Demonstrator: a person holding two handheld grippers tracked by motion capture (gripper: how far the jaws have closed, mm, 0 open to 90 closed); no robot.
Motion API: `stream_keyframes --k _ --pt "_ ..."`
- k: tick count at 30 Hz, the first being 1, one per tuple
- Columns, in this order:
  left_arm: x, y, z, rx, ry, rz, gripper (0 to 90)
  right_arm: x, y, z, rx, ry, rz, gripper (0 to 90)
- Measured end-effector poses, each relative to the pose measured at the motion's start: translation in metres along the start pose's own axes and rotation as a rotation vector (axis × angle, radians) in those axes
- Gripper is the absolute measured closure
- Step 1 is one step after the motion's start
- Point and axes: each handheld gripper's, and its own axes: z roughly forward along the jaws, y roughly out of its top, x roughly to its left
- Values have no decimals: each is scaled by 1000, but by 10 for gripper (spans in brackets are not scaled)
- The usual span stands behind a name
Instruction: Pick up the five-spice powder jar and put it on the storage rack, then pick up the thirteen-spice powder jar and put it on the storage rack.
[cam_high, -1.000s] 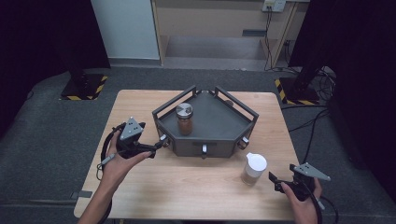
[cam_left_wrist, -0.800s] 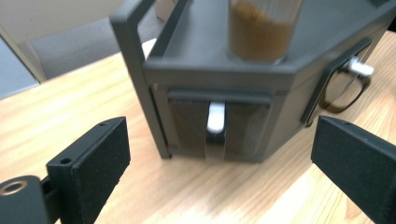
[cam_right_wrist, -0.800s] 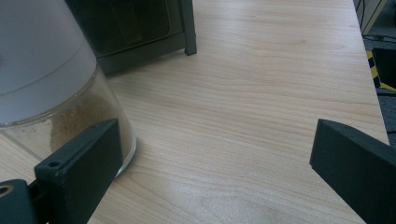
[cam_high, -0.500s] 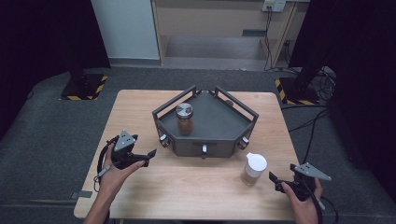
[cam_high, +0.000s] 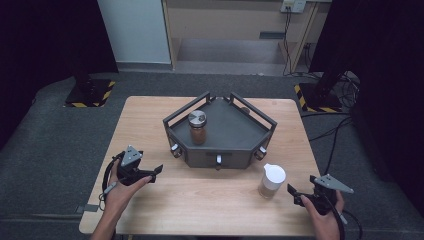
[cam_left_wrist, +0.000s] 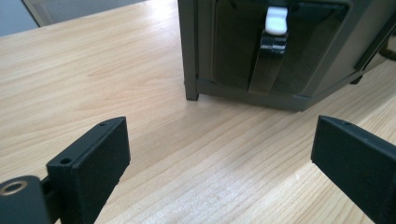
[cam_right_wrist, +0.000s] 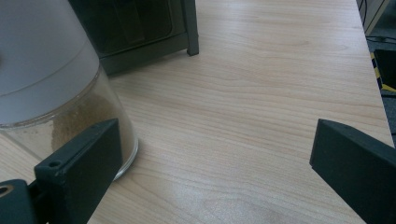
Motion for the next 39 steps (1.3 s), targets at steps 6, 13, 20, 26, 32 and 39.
stream_keyframes --k 6,13,20,26,32,39 --pt "2 -2 0 2 3 0 35 0 0 -1 -3 1 1 30" --pt "2 -2 -1 1 4 0 34 0 0 -1 -3 1 3 30" --pt "-2 0 0 15 19 19 32 0 0 -2 -2 5 0 31" --pt "-1 -1 -1 5 19 15 23 -2 -1 -5 -2 13 4 28" --pt "0 -1 -1 4 20 13 20 -5 -1 -11 -5 35 4 20" --pt "0 -1 -1 9 24 19 20 -11 1 -15 11 70 -4 23"
